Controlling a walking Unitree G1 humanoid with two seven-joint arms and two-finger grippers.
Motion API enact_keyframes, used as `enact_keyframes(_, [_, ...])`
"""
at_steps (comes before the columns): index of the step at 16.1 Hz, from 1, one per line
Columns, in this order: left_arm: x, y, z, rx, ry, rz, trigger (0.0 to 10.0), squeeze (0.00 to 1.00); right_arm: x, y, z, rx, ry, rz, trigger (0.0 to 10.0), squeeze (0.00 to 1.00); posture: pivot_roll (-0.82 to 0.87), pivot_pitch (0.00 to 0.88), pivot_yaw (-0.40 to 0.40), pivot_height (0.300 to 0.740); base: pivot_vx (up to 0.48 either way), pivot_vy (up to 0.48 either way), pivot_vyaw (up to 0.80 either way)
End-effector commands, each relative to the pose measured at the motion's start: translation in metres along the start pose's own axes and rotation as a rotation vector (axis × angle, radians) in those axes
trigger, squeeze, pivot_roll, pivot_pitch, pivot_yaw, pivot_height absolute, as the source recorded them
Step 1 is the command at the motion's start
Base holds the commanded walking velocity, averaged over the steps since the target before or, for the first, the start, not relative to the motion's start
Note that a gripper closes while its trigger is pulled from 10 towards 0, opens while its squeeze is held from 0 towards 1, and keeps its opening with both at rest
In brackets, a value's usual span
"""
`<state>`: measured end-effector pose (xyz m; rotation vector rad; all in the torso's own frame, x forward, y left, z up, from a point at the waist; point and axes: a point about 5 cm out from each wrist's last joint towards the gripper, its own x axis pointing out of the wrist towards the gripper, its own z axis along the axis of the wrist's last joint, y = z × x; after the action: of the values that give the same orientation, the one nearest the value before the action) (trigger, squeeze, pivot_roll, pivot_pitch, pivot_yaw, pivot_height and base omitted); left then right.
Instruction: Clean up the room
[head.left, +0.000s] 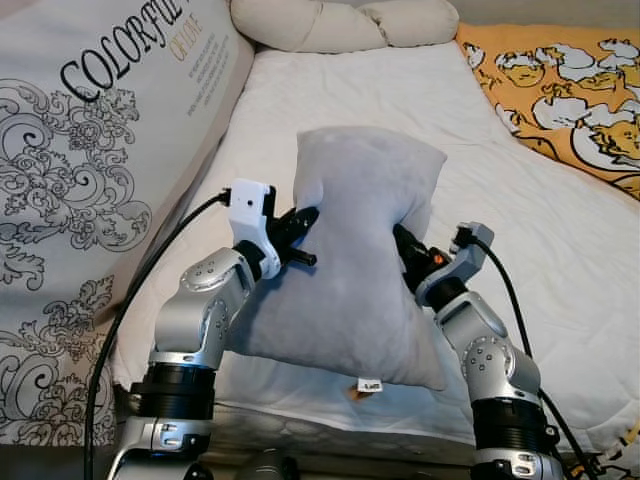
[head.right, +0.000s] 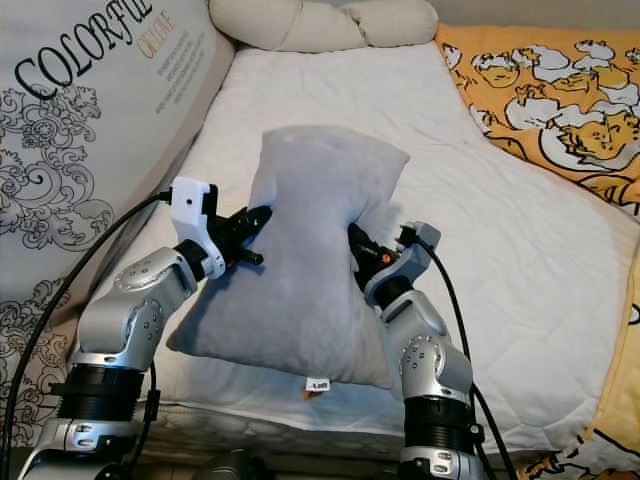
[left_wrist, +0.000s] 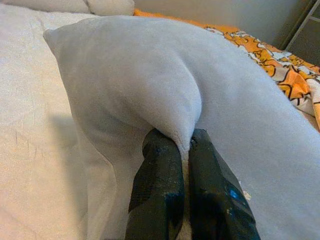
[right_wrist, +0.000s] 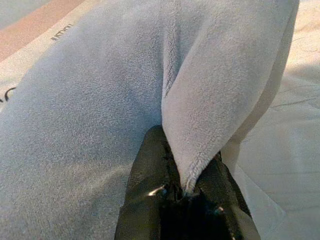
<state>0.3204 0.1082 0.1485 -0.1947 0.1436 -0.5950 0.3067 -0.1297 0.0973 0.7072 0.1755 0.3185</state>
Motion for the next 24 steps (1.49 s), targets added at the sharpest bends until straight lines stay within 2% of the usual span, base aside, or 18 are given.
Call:
enact_keyframes(1, [0.0, -0.007, 0.004, 0.044, 0.005, -0.016, 0.0, 0.0, 0.004, 0.014, 0.007, -0.034, -0.035, 0.039, 0.0, 0.0, -0.04, 0.0, 0.085, 0.74, 0.0, 0.0, 0.0])
enact_keyframes(2, [0.001, -0.007, 0.003, 0.048, 0.007, -0.012, 0.0, 0.0, 0.004, 0.014, 0.007, -0.04, -0.037, 0.036, 0.0, 0.0, -0.04, 0.0, 0.086, 0.74, 0.0, 0.0, 0.0])
enact_keyframes(3, [0.002, -0.009, 0.005, 0.108, -0.004, 0.006, 4.1, 0.0, 0.003, 0.014, 0.007, -0.076, -0.041, 0.018, 10.0, 0.0, -0.04, 0.0, 0.084, 0.74, 0.0, 0.0, 0.0])
enact_keyframes(4, [0.005, -0.008, 0.005, 0.147, 0.009, 0.055, 10.0, 0.0, 0.003, 0.012, 0.003, -0.101, -0.006, -0.001, 10.0, 0.0, -0.04, 0.0, 0.08, 0.74, 0.0, 0.0, 0.0])
enact_keyframes(6, [0.006, -0.007, 0.005, 0.211, 0.021, 0.075, 10.0, 0.0, 0.002, 0.012, 0.002, -0.098, -0.008, 0.007, 10.0, 0.0, -0.04, 0.0, 0.072, 0.74, 0.0, 0.0, 0.0])
enact_keyframes(8, [0.004, -0.001, 0.006, 0.213, 0.01, 0.118, 10.0, 0.0, 0.002, 0.009, -0.002, -0.115, 0.027, -0.019, 10.0, 0.0, -0.04, 0.0, 0.067, 0.74, 0.0, 0.0, 0.0])
enact_keyframes(10, [0.004, 0.004, 0.007, 0.221, 0.011, 0.157, 10.0, 0.0, 0.002, 0.01, -0.003, -0.122, 0.041, -0.008, 10.0, 0.0, -0.04, 0.0, 0.061, 0.74, 0.0, 0.167, -0.77])
enact_keyframes(24, [0.006, 0.008, 0.01, 0.247, 0.007, 0.182, 10.0, 0.0, 0.003, 0.005, -0.003, -0.113, 0.039, -0.056, 10.0, 0.0, -0.04, 0.0, 0.066, 0.74, 0.0, 0.358, 0.0])
